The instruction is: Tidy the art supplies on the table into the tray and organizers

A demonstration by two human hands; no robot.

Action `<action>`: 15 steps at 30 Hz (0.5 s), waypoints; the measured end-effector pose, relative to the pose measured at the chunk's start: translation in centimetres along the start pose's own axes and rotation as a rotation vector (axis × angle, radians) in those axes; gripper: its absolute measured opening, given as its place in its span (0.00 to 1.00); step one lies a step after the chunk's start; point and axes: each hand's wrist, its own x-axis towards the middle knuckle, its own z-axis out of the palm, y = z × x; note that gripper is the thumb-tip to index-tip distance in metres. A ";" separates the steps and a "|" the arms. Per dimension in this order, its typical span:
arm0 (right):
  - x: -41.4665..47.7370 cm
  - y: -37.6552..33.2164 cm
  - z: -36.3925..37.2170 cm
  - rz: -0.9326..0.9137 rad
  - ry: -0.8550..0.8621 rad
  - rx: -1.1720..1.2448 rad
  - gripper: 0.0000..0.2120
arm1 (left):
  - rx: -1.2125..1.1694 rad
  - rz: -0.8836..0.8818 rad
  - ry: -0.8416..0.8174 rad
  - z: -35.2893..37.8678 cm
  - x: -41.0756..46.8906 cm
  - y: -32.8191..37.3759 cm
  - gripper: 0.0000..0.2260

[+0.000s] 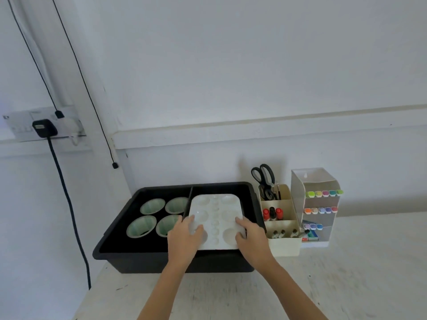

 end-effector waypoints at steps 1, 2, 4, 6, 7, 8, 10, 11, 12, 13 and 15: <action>0.3 -0.1 0.1 0.006 -0.020 -0.062 0.22 | 0.064 0.015 -0.032 0.0 0.3 -0.4 0.19; 0.4 -0.2 0.1 0.010 -0.048 -0.144 0.21 | 0.144 0.049 -0.058 0.1 0.7 -0.7 0.18; 0.6 -0.3 0.5 -0.002 -0.073 -0.327 0.19 | 0.341 0.138 -0.088 0.3 1.2 -1.1 0.18; 0.8 -0.3 1.1 -0.018 -0.071 -0.489 0.23 | 0.537 0.217 -0.075 0.7 1.8 -1.2 0.18; 1.0 -0.2 1.5 -0.024 -0.074 -0.557 0.25 | 0.604 0.248 -0.056 0.8 2.0 -1.2 0.18; 1.3 -0.1 1.8 -0.025 -0.089 -0.604 0.26 | 0.666 0.266 -0.051 0.9 2.2 -1.1 0.18; 2.0 -0.1 2.0 -0.018 -0.128 -0.643 0.27 | 0.820 0.297 -0.056 1.2 2.6 -1.1 0.19; 2.2 -0.1 2.1 -0.019 -0.142 -0.645 0.27 | 0.880 0.305 -0.064 1.3 2.7 -1.2 0.20; 2.4 -0.2 2.0 -0.010 -0.160 -0.641 0.26 | 0.914 0.308 -0.069 1.5 2.8 -1.4 0.22; 2.7 -0.1 2.1 -0.008 -0.161 -0.635 0.26 | 0.916 0.314 -0.075 1.7 3.0 -1.7 0.26; 2.8 -0.5 2.0 0.036 -0.130 -0.591 0.26 | 0.861 0.359 -0.038 1.9 3.1 -2.0 0.35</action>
